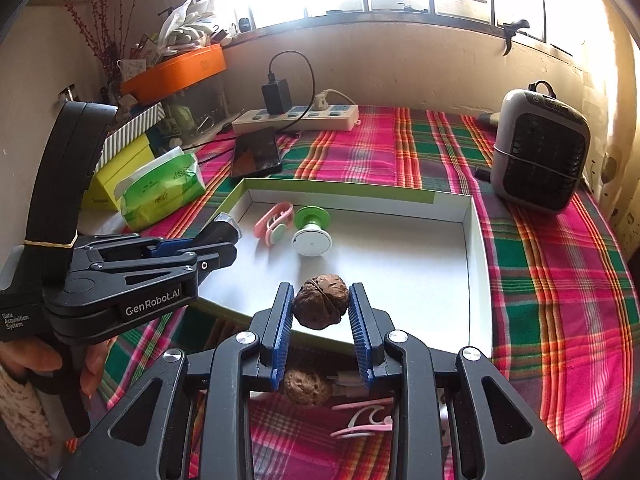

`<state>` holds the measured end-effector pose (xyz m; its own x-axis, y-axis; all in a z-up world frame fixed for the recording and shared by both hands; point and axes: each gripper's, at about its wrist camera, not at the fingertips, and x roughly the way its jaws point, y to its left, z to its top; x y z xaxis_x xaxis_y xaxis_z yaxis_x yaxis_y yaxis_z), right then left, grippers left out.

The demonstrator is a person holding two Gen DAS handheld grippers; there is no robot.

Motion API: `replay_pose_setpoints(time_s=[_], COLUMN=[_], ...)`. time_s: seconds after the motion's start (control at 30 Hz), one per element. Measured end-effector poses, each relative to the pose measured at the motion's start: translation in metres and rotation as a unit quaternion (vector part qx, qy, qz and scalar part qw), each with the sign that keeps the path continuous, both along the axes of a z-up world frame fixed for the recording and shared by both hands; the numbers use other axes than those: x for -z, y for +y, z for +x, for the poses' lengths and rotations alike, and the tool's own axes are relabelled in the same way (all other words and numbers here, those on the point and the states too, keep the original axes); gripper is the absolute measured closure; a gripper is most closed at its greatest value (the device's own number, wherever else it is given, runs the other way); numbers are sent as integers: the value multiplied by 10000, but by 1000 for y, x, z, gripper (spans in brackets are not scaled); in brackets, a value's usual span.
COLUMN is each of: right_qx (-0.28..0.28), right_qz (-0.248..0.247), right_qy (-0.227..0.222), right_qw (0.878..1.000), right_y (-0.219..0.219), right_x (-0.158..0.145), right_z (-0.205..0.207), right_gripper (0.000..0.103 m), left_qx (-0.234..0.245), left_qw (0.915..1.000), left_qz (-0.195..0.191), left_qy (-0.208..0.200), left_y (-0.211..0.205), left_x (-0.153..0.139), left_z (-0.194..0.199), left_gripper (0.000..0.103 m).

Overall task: Organize objects
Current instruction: 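Carry the black case over the box with the left tool while the right tool carries the walnut there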

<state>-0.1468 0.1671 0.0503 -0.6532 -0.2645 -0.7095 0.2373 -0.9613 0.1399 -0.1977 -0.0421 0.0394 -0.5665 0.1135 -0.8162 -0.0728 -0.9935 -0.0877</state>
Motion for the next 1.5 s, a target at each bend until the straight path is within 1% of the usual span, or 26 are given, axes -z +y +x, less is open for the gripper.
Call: replay_pose_setpoints(time_s=[0.3,0.77,1.1,1.5], right_qx=[-6,12,77,177], right_qz=[-3,126,245,396], right_qy=[-92,-150,-243,-464], right_qw=[10000,9998,9994,9980], right_y=[0,-5,-9,-13], right_x=[6,11,12,23], right_z=[-8,-29,-55,-86], right_gripper=[74,74,74,73], left_qx=[23,38,84,85], left_qw=[9999,9999,9999,9999], left_qz=[-42,-77,-97,-106], left_qy=[-102,-89,-92,-88], left_y=[2,2,5,4], left_x=[9,11,13,14], left_z=[-7,-12,-16,-17], left_gripper=[82,82,81,81])
